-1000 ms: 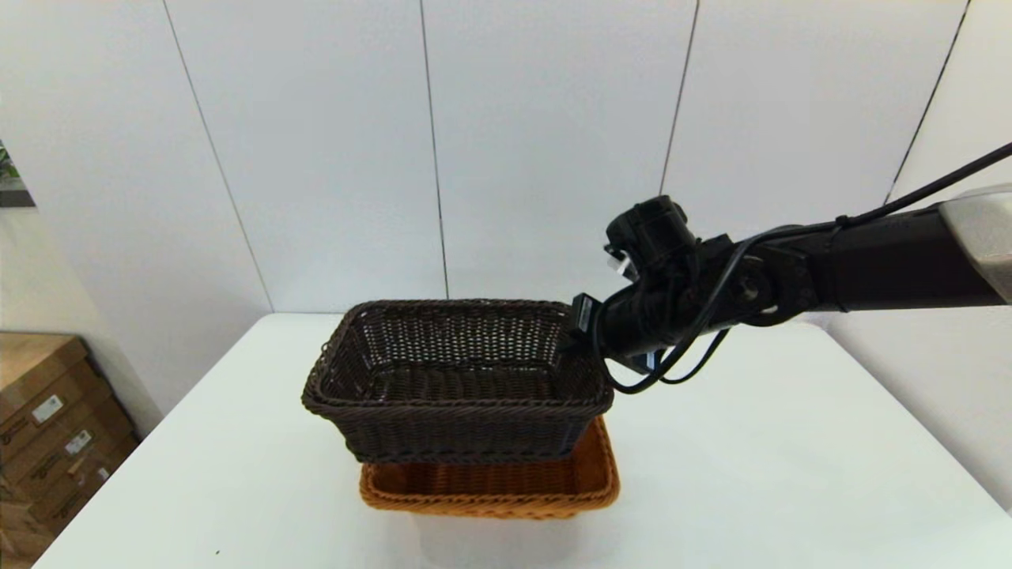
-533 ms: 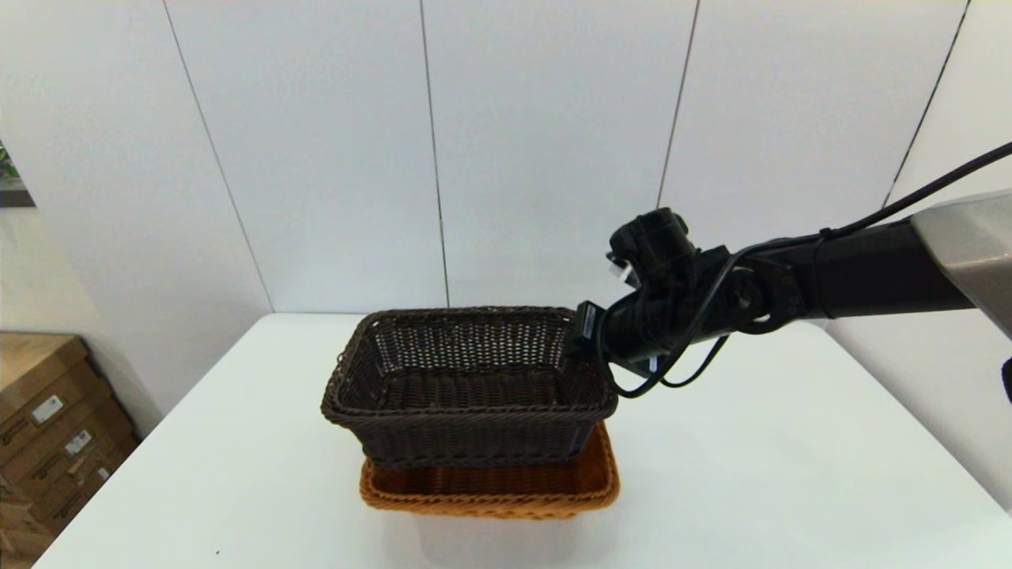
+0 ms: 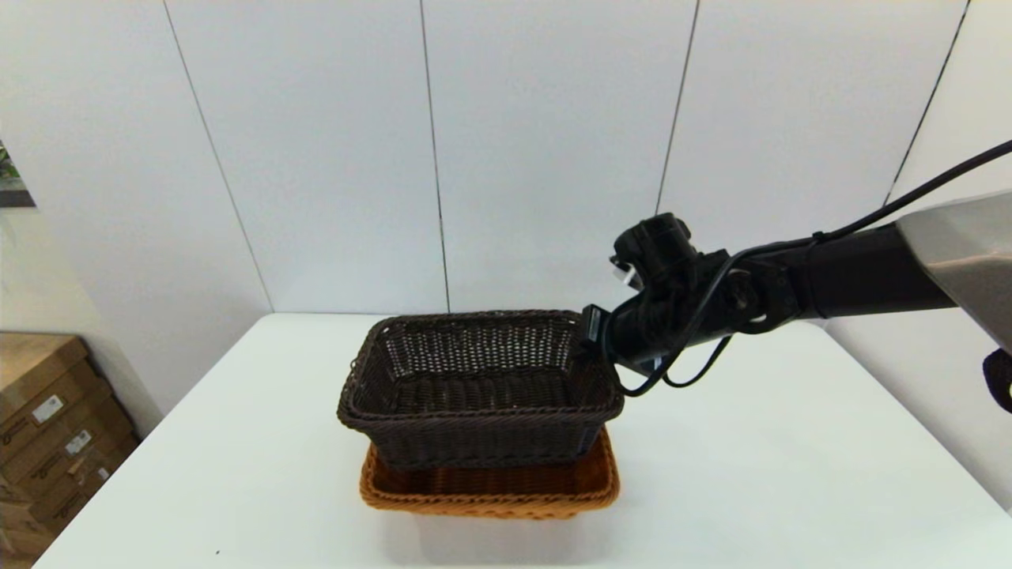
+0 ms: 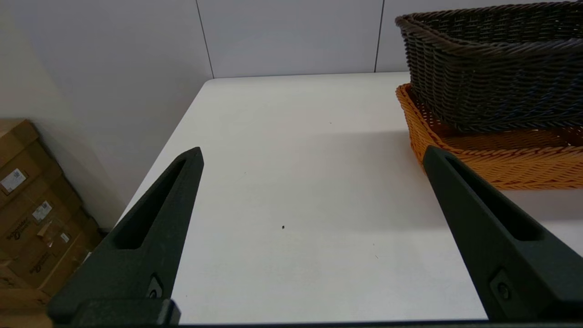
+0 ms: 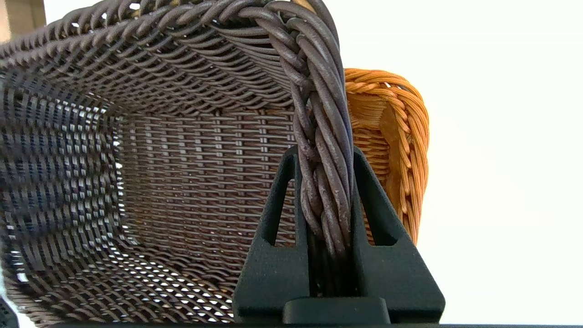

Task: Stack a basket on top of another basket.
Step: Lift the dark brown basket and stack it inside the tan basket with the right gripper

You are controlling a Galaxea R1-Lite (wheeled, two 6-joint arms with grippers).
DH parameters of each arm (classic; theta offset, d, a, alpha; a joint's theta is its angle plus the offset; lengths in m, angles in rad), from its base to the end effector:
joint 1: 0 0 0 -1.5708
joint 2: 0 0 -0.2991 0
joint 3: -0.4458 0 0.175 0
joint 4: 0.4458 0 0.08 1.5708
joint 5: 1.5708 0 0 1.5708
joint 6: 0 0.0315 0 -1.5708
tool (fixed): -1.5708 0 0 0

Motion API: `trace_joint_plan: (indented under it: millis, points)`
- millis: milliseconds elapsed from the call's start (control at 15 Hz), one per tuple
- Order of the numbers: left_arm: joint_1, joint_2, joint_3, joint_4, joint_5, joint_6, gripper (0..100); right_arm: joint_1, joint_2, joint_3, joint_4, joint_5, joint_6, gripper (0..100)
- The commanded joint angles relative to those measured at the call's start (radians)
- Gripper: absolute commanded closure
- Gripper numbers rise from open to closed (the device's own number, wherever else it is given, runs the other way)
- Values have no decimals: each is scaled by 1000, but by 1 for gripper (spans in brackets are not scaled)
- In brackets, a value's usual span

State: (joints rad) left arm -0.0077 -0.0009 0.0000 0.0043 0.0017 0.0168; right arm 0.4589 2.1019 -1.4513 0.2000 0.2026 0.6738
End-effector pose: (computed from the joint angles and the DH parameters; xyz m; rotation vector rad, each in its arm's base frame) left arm -0.0298 0.0003 0.0750 0.0168 0.0033 -0.0060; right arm 0.3522 0.1811 0.1390 0.4985 1.0267 0.3053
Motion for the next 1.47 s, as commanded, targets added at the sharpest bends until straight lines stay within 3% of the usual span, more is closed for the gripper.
trace_joint_plan:
  millis: [67, 400, 1467]
  points:
    - [0, -1, 2, 0, 0, 0, 0, -6, 12, 0, -1, 1, 1, 100]
    - [0, -1, 2, 0, 0, 0, 0, -9, 12, 37, -34, 0, 1, 100]
    - [0, -1, 2, 0, 0, 0, 0, -14, 7, 46, -33, -8, -25, 100]
